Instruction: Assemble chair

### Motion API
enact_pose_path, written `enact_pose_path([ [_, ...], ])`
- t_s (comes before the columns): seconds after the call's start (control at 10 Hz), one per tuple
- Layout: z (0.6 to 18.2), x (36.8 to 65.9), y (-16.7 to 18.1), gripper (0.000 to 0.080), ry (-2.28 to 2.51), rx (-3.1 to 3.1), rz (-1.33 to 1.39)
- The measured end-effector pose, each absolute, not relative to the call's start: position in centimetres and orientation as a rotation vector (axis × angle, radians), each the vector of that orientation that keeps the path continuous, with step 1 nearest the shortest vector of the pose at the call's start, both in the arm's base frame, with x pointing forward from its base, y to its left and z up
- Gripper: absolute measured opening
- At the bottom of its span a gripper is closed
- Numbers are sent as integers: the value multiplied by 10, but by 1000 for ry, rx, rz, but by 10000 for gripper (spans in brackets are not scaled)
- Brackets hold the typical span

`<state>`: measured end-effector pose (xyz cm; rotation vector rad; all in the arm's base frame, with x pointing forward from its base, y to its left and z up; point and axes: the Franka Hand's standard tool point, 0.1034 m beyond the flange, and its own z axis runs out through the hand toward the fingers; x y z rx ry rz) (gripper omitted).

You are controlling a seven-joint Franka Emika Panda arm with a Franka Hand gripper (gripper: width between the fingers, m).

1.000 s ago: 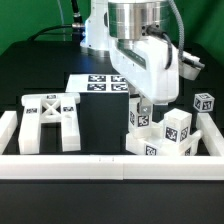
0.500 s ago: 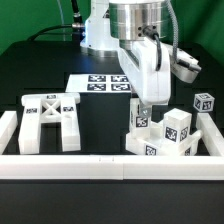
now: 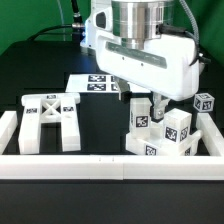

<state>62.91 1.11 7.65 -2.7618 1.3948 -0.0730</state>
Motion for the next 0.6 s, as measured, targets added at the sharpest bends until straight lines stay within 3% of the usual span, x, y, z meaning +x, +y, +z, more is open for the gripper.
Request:
enact_pose_path([
  [0.6,75,628,9,649,538,-3097,-89],
])
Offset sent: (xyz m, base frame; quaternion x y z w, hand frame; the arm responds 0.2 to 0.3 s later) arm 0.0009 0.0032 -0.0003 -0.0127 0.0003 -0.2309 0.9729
